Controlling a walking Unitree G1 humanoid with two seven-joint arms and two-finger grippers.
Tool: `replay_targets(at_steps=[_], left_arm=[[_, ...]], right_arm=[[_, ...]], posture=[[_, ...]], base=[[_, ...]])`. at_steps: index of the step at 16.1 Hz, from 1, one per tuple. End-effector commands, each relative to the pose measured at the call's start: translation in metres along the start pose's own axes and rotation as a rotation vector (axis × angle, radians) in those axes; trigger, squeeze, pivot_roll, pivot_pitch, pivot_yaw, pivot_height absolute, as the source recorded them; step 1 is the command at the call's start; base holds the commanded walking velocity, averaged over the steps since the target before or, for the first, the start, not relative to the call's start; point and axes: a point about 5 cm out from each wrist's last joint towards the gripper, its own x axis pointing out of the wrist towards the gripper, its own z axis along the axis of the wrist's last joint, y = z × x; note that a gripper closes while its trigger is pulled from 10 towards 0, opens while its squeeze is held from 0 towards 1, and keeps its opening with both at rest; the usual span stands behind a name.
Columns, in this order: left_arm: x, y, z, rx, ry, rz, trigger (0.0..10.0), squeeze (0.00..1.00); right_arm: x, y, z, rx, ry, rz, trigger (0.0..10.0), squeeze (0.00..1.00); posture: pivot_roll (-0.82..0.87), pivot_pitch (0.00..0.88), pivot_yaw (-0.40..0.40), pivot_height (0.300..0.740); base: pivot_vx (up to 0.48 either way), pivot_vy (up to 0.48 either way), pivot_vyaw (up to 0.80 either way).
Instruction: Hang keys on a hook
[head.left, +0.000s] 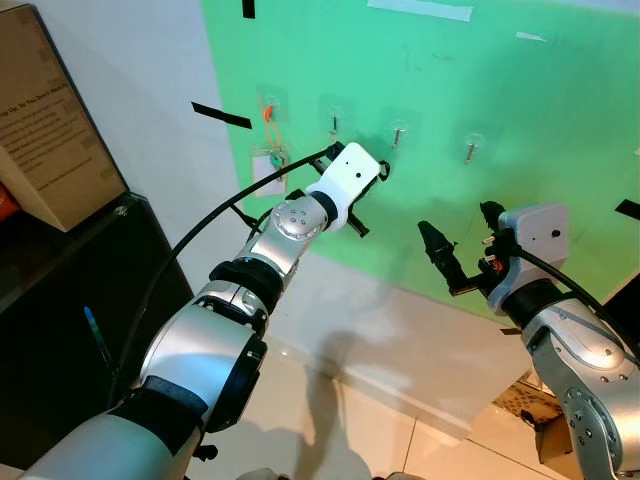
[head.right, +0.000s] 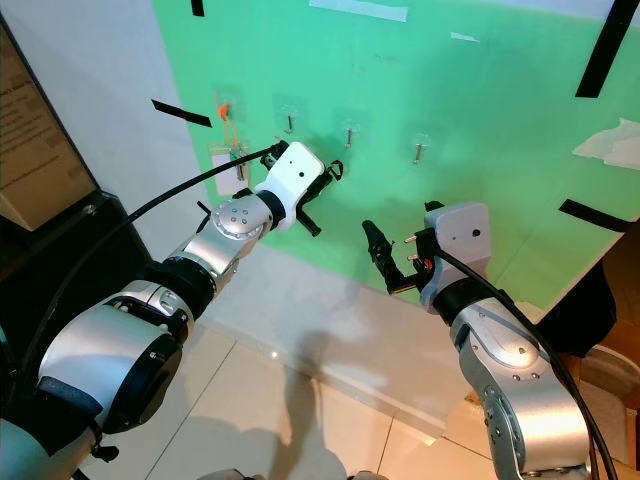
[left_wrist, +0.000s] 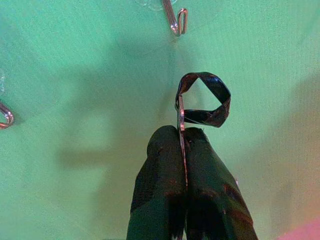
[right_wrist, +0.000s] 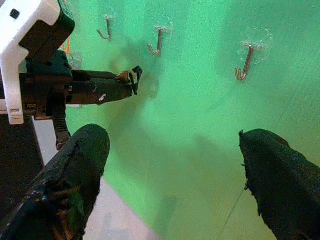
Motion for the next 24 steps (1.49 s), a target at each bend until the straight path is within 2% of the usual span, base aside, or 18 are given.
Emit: replay_targets(at_steps=[1,4,9,18,24], left_arm=[[0.000,0.000,0.002,0.014,-0.026,0.011,10.0,0.00],[0.001,0.003,0.015,0.035,-0.103,0.048,10.0,0.00],[0.002,0.007,0.024,0.040,-0.156,0.099,10.0,0.00],[0.008,0.005,0.034,0.035,-0.134,0.072,10.0,0.00],[0.009,0.005,0.025,0.056,-0.058,0.063,10.0,0.00]], right_arm=[[0.000,-0.005,0.002,-0.007,-0.013,-0.016,10.0,0.00],[-0.001,-0.006,0.003,-0.006,-0.016,-0.016,10.0,0.00],[-0.002,-0.007,0.004,-0.006,-0.016,-0.008,10.0,0.00],[-0.003,-0.007,0.007,-0.006,-0.018,-0.008,10.0,0.00],[-0.007,-0.005,0.005,0.002,-0.012,-0.020,10.0,0.00]], posture=[[-0.22,0.000,0.040,0.740],[-0.22,0.000,0.036,0.740],[-0.23,0.000,0.031,0.740],[-0.25,0.000,0.045,0.740],[-0.26,0.000,0.064,0.740]], base=[[0.000,0.000,0.00],[0.000,0.000,0.00],[0.000,0.000,0.00],[0.000,0.000,0.00],[0.000,0.000,0.00]])
